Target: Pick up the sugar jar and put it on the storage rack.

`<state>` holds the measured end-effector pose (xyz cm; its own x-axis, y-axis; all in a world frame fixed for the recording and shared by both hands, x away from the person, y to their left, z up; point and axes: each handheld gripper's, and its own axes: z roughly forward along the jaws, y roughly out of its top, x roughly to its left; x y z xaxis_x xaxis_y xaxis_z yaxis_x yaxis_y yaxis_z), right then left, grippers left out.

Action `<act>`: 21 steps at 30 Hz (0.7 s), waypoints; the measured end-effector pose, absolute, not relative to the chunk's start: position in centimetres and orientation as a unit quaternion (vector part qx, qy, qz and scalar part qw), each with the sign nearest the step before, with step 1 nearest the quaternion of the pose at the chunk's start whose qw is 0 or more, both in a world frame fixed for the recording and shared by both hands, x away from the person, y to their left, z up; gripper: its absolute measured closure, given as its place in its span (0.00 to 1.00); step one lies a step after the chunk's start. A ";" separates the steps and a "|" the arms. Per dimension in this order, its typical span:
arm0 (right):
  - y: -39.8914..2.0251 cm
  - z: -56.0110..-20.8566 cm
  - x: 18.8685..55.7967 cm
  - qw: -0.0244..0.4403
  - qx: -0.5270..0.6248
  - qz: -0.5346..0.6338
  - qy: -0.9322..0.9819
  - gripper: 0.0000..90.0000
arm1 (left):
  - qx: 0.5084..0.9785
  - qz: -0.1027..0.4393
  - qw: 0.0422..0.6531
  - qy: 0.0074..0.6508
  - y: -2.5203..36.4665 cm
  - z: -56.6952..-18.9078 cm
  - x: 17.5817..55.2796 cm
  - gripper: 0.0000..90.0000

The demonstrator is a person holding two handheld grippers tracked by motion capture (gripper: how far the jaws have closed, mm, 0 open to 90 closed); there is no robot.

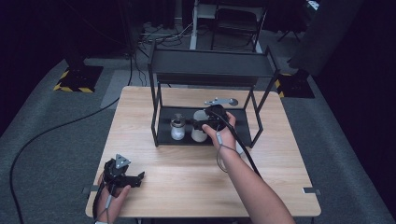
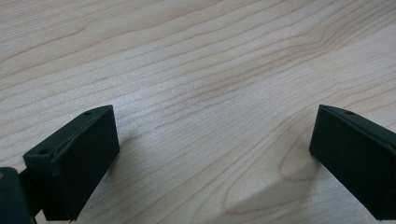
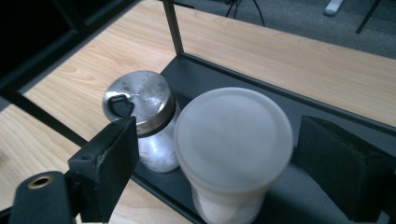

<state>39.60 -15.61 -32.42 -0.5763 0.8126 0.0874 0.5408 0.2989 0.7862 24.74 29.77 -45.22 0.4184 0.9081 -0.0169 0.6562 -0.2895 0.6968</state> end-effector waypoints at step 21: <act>-19.9 -29.7 34.4 0.176 0.412 0.430 0.784 0.13 | 0.779 0.196 0.321 0.502 29.8 -45.2 24.7 0.01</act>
